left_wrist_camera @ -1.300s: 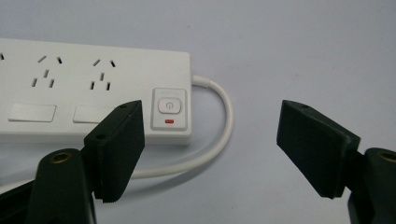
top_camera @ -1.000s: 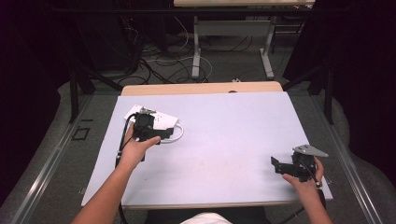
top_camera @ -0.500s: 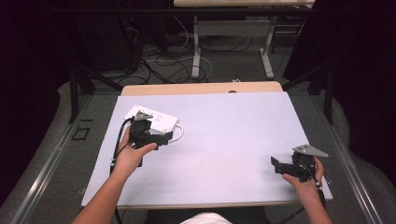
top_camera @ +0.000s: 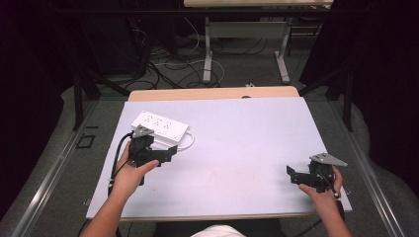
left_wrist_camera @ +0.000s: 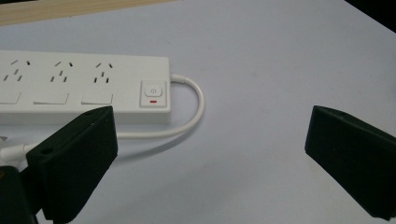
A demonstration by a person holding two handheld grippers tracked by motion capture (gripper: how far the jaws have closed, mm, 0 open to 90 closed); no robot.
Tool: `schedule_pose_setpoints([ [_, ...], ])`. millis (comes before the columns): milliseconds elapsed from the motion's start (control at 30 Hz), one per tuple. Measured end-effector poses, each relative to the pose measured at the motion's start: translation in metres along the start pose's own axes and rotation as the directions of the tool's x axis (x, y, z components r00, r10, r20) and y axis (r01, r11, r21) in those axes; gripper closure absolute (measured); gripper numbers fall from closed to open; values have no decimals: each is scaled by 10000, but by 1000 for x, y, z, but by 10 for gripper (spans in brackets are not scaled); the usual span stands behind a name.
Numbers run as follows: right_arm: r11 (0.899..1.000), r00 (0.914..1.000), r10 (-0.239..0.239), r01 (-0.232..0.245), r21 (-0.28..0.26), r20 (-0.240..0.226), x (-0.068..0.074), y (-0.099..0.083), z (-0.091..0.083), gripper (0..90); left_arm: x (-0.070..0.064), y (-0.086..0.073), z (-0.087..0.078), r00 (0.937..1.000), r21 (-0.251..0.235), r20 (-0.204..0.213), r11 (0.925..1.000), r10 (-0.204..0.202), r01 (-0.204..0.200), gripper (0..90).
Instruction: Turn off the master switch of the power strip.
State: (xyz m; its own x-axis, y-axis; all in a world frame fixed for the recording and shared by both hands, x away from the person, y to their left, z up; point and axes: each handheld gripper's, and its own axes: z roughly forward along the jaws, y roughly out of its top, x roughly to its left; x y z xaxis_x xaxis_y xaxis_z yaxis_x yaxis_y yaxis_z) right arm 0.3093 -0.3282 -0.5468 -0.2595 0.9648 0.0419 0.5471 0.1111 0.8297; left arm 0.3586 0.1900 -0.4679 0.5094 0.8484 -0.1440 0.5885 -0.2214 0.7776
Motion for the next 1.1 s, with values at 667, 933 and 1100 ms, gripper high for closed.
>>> schedule_pose_setpoints([
  [667,10000,10000,73,-73,-25,-14,0,1,-1,9,21,-42,-22,9908,-275,-723,9932,-1146,1128,41],
  [933,10000,10000,49,-49,-30,-3,1,1,-2,9,29,-56,-30,9843,-476,-1149,9905,-1341,1293,42],
  [1100,9999,10000,11,-10,-129,70,1,1,-1,9,35,-66,-33,9790,-522,-1361,9879,-1520,1461,47],
])
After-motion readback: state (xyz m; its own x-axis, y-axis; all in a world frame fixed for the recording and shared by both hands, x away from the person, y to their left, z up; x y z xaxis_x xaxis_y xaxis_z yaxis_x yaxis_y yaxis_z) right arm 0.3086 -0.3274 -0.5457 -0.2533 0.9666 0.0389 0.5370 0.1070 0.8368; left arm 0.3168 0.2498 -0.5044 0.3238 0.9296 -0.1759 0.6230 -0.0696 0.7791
